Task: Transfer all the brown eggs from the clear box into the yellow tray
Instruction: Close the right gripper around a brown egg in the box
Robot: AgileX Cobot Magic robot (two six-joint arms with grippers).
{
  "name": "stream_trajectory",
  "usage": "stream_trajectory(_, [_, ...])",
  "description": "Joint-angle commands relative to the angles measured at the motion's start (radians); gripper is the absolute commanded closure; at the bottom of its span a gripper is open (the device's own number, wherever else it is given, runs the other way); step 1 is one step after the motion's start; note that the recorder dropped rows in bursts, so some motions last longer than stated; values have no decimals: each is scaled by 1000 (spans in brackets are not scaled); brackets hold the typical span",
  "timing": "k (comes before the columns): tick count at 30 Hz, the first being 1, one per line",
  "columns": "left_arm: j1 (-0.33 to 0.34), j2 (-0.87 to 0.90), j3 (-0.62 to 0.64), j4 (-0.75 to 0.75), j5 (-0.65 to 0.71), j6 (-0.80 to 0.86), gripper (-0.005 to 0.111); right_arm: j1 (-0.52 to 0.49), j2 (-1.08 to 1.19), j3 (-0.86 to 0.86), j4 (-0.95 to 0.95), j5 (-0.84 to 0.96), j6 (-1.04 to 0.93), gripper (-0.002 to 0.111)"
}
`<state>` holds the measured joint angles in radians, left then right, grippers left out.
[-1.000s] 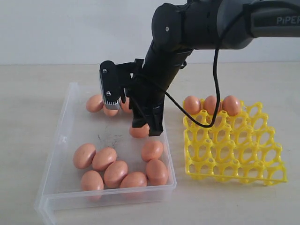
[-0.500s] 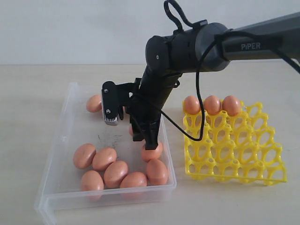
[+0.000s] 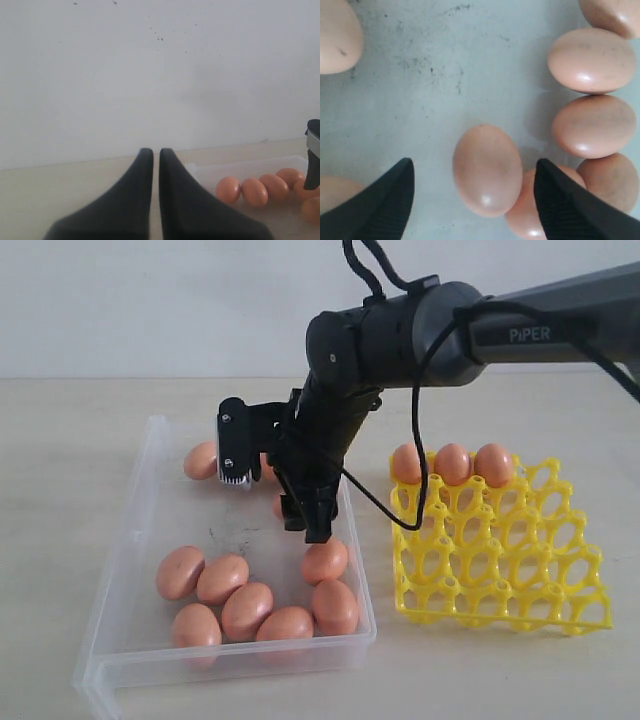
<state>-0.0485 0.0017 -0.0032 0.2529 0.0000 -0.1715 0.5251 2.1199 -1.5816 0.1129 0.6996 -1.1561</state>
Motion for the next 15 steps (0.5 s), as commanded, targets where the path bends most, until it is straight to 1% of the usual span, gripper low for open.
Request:
stream_trajectory(1, [-8, -2, 3, -2, 0, 1, 103, -7, 37, -11, -18, -8, 11, 48])
stream_trajectory(11, [-8, -2, 3, -2, 0, 1, 103, -7, 103, -77, -28, -42, 80, 48])
stream_trajectory(13, [-8, -2, 3, -2, 0, 1, 103, -7, 113, -86, -31, -40, 104, 52])
stream_trajectory(14, [-8, -2, 3, -2, 0, 1, 103, -7, 113, -85, -31, -40, 114, 58])
stream_trajectory(15, [-8, -2, 3, -2, 0, 1, 103, -7, 114, -85, -39, -40, 130, 68])
